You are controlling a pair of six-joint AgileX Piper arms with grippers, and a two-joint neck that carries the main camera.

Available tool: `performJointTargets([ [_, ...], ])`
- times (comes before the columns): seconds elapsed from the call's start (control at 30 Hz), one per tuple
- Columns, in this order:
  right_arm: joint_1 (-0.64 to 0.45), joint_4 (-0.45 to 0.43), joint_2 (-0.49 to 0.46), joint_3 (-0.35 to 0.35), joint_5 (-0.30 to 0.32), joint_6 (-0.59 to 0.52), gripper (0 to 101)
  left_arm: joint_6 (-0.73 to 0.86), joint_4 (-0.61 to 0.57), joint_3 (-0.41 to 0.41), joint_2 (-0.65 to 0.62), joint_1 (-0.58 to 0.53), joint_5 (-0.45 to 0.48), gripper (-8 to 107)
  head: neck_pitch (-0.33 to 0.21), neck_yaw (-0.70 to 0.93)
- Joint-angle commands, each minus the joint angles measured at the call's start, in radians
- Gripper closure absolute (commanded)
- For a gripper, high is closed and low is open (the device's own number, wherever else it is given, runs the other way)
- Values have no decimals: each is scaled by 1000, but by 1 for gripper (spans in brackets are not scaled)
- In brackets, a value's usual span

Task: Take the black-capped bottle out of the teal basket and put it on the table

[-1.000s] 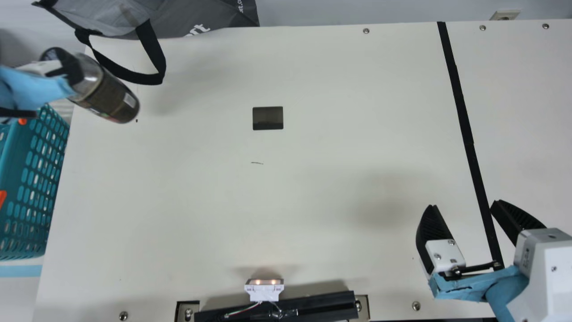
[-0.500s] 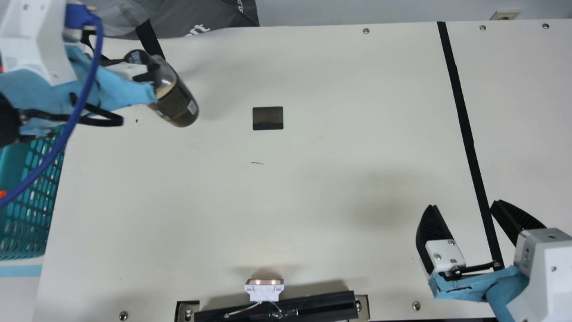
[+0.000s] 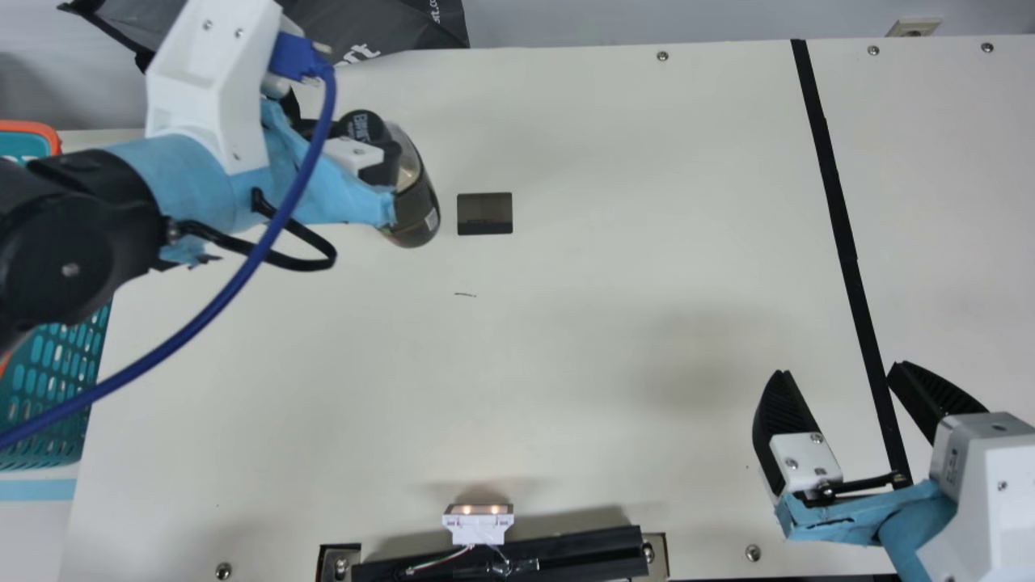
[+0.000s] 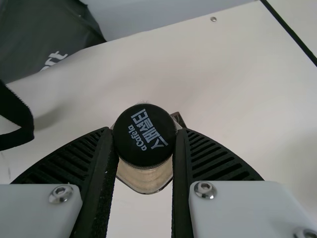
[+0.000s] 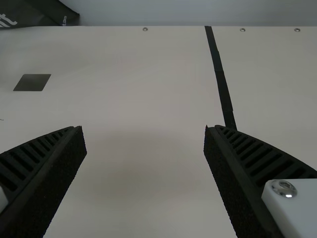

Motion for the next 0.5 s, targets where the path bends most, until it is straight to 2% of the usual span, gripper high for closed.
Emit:
performJointTargets([
  [0.0, 0, 0, 0, 0, 0, 0, 10, -3, 4, -1, 1, -18, 5, 99, -4, 8],
  [0.47, 0, 0, 0, 0, 0, 0, 10, -17, 4, 33, -40, -100, 15, 99, -4, 8],
])
